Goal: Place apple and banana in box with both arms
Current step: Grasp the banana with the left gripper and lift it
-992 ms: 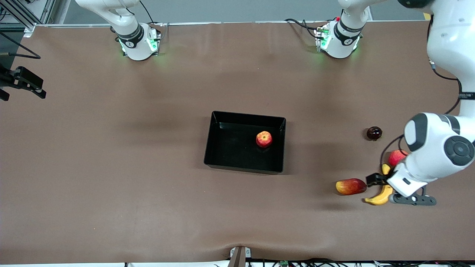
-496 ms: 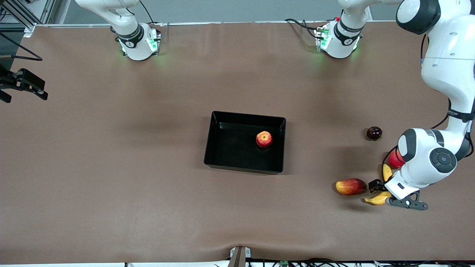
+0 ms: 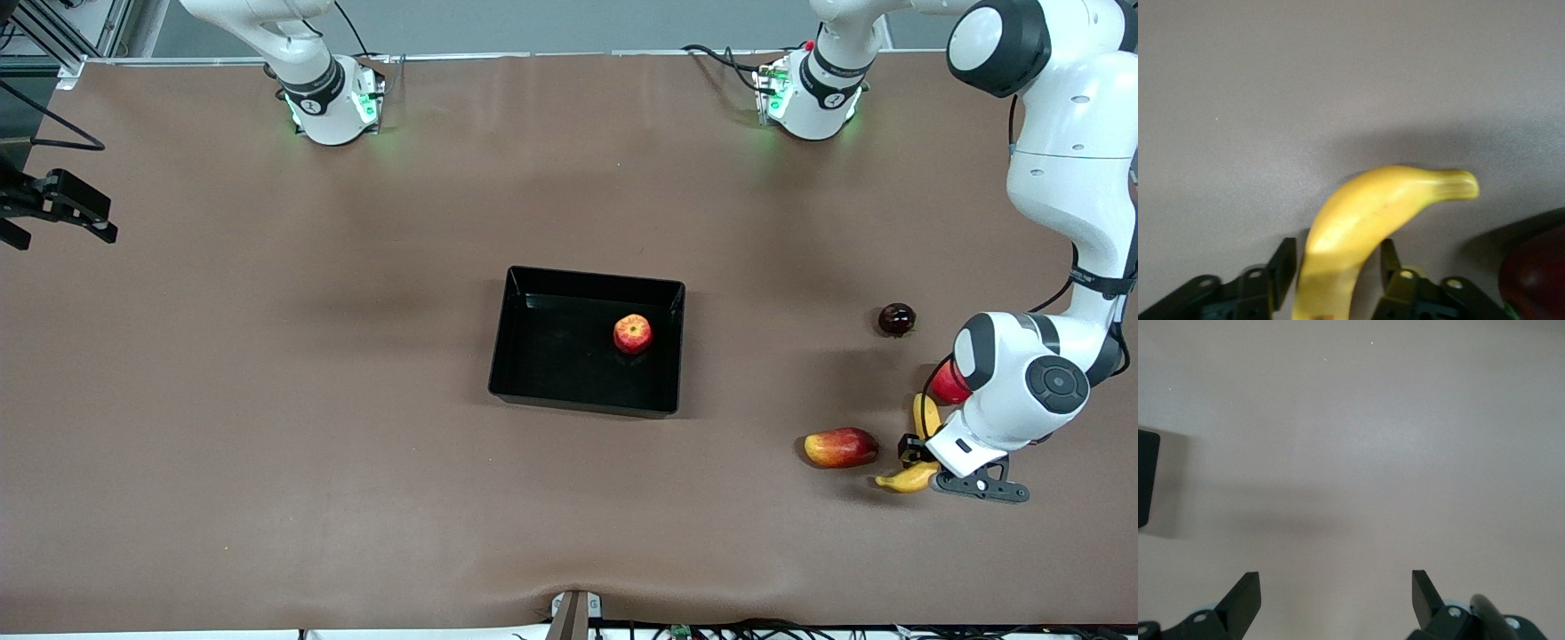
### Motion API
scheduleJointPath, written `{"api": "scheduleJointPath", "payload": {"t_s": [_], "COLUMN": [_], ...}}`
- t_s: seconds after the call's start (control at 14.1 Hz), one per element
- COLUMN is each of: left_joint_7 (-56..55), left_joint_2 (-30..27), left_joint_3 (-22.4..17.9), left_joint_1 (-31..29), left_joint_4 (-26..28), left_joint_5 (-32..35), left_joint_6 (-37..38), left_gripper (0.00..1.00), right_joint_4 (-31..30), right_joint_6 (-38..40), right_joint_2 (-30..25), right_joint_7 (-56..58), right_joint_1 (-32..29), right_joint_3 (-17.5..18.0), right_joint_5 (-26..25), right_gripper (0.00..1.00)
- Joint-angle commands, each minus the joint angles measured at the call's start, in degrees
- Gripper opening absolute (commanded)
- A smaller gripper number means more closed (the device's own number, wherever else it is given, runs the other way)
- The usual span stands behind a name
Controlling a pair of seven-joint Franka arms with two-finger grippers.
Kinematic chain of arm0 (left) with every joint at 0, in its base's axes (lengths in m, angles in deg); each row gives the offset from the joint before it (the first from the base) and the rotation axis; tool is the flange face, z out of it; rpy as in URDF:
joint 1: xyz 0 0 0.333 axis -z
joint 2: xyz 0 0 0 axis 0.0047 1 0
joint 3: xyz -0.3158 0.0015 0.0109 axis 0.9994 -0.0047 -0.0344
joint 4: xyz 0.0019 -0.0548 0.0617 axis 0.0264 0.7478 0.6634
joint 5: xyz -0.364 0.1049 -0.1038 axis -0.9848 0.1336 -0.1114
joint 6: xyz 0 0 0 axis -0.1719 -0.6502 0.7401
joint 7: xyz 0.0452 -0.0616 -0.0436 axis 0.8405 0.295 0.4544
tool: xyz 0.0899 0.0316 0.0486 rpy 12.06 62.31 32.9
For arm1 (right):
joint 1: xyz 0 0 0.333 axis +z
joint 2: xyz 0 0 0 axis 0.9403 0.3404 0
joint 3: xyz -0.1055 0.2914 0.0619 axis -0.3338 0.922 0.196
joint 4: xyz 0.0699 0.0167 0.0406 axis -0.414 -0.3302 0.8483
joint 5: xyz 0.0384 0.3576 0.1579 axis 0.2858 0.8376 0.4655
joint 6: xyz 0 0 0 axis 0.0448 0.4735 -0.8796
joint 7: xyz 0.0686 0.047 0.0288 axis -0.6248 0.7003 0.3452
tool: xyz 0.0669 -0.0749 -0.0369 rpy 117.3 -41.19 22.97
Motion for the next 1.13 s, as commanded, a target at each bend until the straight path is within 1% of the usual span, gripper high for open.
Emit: {"api": "scheduleJointPath", "payload": {"t_s": [0.0, 0.14, 0.28, 0.43, 0.57, 0.71, 0.78, 0.92, 1.06], "left_joint_7": [0.18, 0.26, 0.18, 0.18, -1.57, -6.82, -10.77, -20.69, -30.88], "left_joint_2": [-1.69, -3.89, -6.87, -10.29, -13.64, -16.89, -18.04, -18.92, -19.54], "left_joint_3": [-0.06, 0.65, 2.57, 4.24, 6.96, 9.69, 12.05, 16.80, 20.23], "left_joint_1": [0.45, 0.45, 0.28, 0.01, -0.08, 0.18, 0.19, 0.01, 1.32], "left_joint_4": [-0.62, -0.80, -0.80, -0.80, -0.37, -0.36, -0.27, -0.45, -0.36], "left_joint_5": [1.38, 1.38, 1.03, 0.85, 0.24, -1.34, -1.43, -1.87, -1.18], "left_joint_6": [-0.44, 0.08, 1.05, 6.47, 11.23, 16.66, 19.22, 25.28, 28.11], "left_gripper": [0.00, 0.00, 0.00, 0.00, 0.00, 0.00, 0.00, 0.00, 0.00], "right_joint_4": [0.02, 0.02, 0.02, 0.02, -0.07, 0.02, 0.02, -0.07, -0.07], "right_joint_6": [-0.27, -0.27, -0.18, -0.18, -0.18, -0.18, -0.27, -0.18, -0.18], "right_joint_2": [-0.01, -0.01, -0.01, -0.01, -0.01, -0.01, -0.01, -0.01, -0.01], "right_joint_7": [0.61, 0.61, 0.61, 0.61, 0.61, 0.61, 0.61, 0.61, 0.61], "right_joint_1": [-0.38, -0.38, -0.47, -0.47, -0.55, -0.55, -0.55, -0.55, -0.55], "right_joint_3": [-0.14, -0.14, -0.14, -0.14, -0.14, -0.14, -0.14, -0.14, -0.14], "right_joint_5": [1.22, 1.22, 1.22, 1.22, 1.22, 1.22, 1.22, 1.22, 1.31], "right_gripper": [1.00, 1.00, 1.00, 1.00, 1.00, 1.00, 1.00, 1.00, 1.00]}}
